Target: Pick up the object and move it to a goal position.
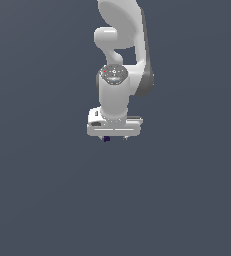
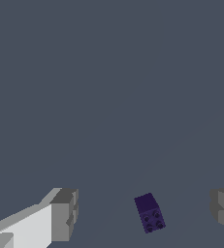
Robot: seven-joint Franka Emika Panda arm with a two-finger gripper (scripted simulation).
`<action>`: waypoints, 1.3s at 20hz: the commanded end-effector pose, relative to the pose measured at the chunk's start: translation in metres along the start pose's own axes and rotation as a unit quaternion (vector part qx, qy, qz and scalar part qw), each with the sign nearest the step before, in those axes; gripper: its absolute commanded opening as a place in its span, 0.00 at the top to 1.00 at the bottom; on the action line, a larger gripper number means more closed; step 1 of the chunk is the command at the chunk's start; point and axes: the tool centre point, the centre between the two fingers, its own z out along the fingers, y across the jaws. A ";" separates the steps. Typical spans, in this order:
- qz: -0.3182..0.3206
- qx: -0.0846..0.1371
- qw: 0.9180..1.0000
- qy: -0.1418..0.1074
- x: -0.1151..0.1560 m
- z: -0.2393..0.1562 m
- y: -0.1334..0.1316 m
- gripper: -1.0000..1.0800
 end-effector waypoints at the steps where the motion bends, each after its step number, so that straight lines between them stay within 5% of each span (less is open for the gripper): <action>1: 0.000 0.000 1.000 0.000 0.000 0.000 0.000 0.04; 16: 0.012 0.003 1.000 0.007 0.002 -0.010 0.027 0.04; 26: -0.040 0.003 0.999 0.005 -0.024 0.022 0.033 0.04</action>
